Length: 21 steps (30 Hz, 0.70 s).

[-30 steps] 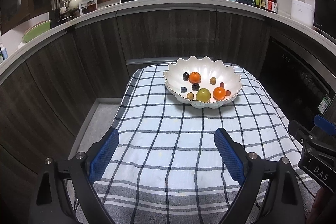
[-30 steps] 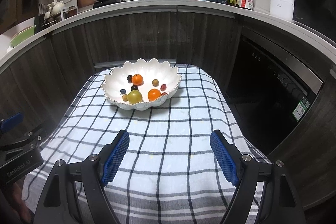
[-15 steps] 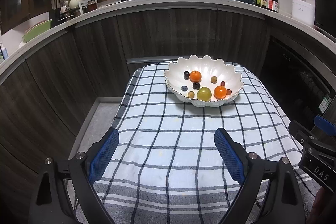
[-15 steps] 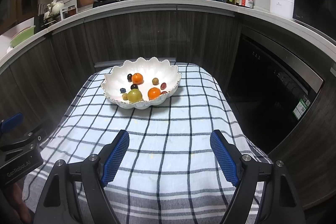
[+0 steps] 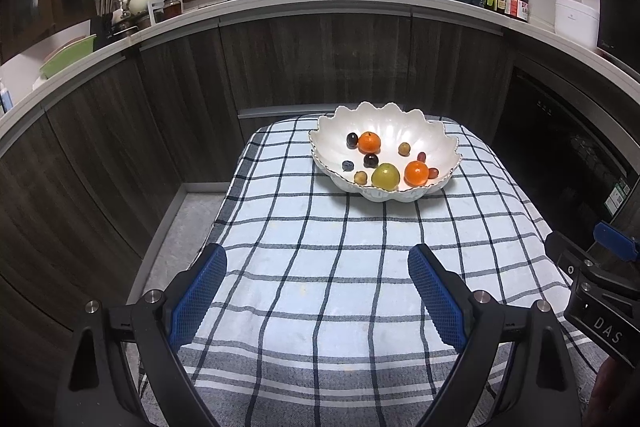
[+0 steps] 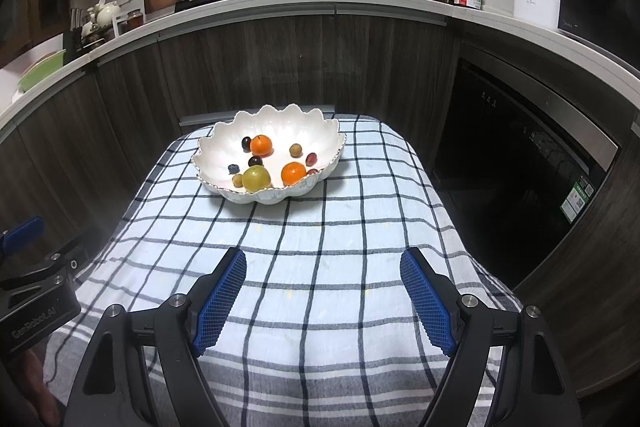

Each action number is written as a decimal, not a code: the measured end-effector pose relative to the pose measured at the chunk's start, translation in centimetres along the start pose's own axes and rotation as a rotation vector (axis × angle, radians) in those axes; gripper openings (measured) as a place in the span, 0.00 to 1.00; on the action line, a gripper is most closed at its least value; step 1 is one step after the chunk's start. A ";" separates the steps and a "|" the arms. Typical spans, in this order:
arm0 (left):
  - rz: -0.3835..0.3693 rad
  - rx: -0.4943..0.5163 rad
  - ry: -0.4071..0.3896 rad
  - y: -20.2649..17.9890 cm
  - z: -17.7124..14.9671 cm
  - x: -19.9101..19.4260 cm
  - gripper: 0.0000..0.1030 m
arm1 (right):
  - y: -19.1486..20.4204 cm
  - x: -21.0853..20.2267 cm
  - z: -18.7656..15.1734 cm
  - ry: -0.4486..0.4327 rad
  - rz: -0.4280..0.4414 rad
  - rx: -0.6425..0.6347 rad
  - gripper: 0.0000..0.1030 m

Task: Organize fruits

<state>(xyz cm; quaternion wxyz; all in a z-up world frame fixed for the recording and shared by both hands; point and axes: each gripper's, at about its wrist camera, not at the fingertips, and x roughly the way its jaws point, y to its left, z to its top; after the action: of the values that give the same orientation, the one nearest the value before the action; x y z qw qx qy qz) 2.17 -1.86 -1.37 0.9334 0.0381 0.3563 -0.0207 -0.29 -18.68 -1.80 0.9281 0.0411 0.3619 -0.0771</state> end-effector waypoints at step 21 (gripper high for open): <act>-0.015 0.008 0.006 -0.2 0.0 0.1 0.91 | 0.0 0.4 -0.1 0.005 0.000 0.007 0.78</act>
<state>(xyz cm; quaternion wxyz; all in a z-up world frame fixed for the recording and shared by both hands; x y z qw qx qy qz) 2.24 -2.07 -1.50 0.9319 0.0390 0.3595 -0.0291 -0.11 -18.75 -2.16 0.9271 0.0445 0.3639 -0.0780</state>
